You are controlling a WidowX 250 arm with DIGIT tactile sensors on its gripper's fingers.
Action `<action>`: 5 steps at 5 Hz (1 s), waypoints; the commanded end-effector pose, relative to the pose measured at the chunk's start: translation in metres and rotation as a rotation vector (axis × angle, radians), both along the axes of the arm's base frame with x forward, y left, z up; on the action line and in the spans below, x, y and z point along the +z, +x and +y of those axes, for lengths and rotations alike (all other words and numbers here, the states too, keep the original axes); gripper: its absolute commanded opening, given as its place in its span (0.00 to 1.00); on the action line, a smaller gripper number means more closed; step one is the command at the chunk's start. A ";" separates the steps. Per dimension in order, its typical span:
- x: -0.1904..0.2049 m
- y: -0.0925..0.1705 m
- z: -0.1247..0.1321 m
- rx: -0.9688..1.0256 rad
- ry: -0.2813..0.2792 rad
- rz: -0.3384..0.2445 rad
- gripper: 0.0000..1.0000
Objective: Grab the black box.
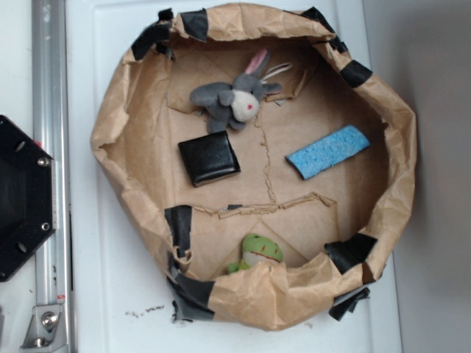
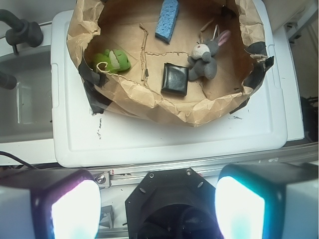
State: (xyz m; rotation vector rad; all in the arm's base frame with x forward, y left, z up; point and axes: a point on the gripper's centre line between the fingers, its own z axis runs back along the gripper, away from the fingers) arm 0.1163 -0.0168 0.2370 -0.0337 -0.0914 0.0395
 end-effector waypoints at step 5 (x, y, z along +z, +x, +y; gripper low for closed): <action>-0.056 0.127 0.048 0.177 -0.137 -0.008 1.00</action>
